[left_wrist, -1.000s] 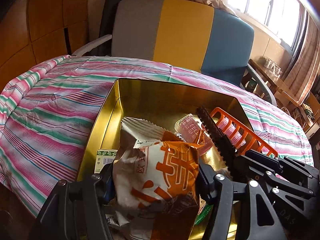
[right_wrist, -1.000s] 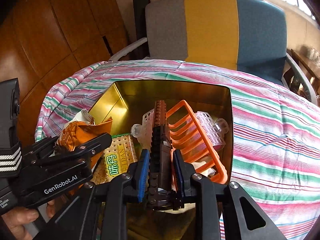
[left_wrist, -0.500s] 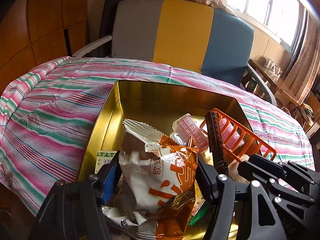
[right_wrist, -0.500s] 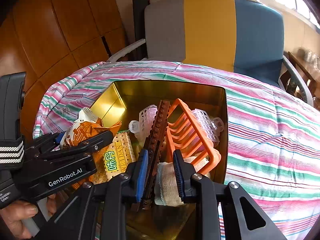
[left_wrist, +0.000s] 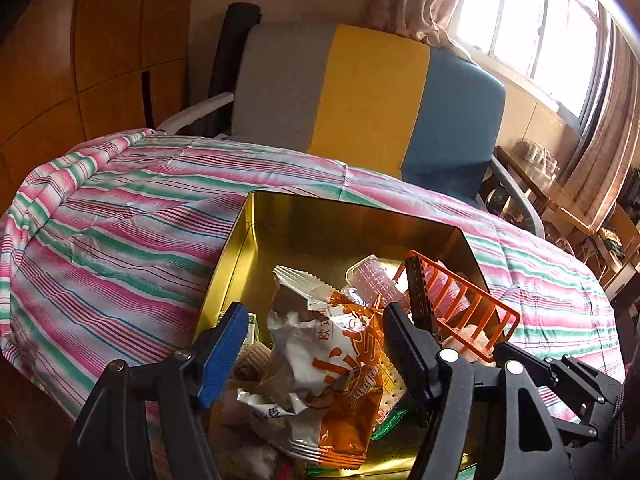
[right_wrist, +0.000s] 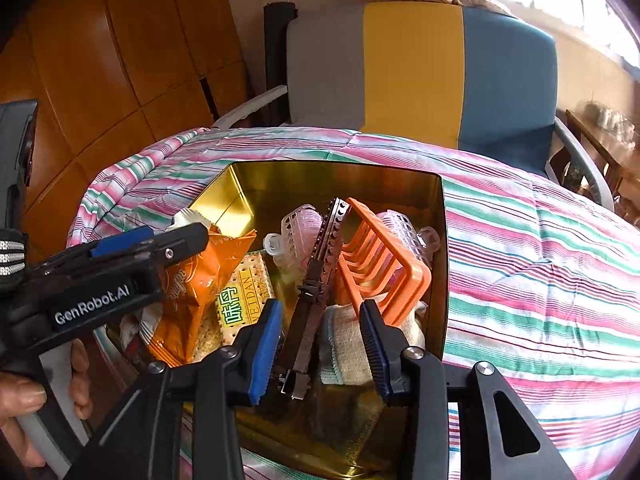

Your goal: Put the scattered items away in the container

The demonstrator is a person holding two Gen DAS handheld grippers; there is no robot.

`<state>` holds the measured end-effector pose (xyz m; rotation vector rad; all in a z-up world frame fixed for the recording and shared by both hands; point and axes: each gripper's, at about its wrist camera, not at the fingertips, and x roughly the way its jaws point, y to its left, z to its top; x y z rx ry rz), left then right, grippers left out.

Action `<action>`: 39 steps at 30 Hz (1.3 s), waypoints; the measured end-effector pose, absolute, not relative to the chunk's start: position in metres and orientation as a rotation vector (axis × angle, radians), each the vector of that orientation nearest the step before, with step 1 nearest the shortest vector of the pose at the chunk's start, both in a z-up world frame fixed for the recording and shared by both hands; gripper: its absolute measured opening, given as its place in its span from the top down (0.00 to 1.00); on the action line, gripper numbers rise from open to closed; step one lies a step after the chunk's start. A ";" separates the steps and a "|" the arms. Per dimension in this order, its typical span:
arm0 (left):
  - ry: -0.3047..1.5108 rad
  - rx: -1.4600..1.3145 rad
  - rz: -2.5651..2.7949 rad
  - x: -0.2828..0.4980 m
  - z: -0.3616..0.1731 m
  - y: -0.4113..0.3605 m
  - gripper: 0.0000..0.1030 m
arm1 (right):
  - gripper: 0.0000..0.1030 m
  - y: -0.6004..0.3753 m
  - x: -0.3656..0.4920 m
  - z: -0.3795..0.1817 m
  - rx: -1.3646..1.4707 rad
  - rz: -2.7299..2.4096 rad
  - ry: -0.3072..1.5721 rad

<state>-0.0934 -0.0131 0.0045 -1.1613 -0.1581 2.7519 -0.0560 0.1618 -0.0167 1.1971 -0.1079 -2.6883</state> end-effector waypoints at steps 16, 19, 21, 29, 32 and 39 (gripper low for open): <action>-0.150 -1.114 2.814 -0.043 0.005 -0.026 0.31 | 0.59 0.166 -0.034 -0.019 1.176 -2.696 -0.134; -0.110 -1.128 2.828 -0.035 0.005 -0.022 0.31 | 0.54 0.166 -0.029 -0.018 1.183 -2.723 -0.121; -0.081 -1.140 2.838 -0.031 0.004 -0.019 0.31 | 0.54 0.166 -0.025 -0.019 1.193 -2.733 -0.114; 0.025 -1.190 2.881 -0.020 0.006 -0.006 0.31 | 0.41 0.167 -0.012 -0.021 1.240 -2.799 -0.072; -0.040 -1.200 2.880 -0.019 0.008 -0.009 0.31 | 0.37 0.169 -0.009 -0.019 1.245 -2.823 -0.071; -0.015 -1.184 2.983 -0.011 0.012 -0.013 0.33 | 0.12 0.173 -0.001 -0.014 1.245 -2.891 -0.071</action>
